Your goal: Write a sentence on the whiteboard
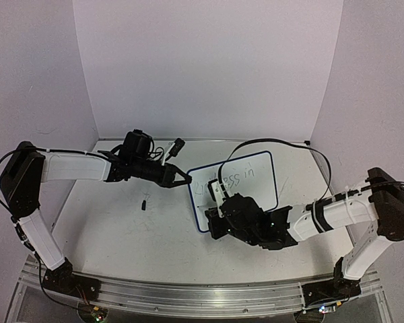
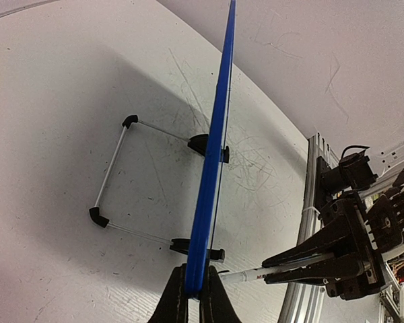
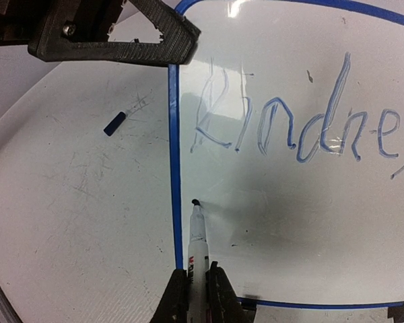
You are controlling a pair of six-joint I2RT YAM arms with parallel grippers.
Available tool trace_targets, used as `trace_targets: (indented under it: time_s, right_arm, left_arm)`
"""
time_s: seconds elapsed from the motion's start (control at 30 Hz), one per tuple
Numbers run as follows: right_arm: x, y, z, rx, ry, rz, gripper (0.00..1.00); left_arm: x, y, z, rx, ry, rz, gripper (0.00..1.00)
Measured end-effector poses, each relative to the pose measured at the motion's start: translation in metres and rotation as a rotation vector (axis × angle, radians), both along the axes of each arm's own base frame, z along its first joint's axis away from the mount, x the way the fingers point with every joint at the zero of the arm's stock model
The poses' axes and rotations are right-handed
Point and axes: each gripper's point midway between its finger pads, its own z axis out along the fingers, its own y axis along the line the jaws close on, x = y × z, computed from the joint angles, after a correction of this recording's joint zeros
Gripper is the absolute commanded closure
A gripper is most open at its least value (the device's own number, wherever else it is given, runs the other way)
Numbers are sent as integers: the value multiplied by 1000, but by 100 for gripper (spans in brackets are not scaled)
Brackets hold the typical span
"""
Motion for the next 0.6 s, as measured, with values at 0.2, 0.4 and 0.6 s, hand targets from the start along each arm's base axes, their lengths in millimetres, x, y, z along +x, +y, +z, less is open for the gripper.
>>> trace_targets:
  time_s: [0.2,0.4,0.6]
  right_arm:
    - [0,0,0,8,7,-5,100]
    - [-2,-2,-4,10,19,-10,100]
    - [-4,-4,-9,6,30,-13,100]
  left_arm:
    - [-1,-1,0,0,-1,-2,100]
    - [-1,-1,0,1,-1,-2,100]
    - [-1,-1,0,1,-2,-3,100]
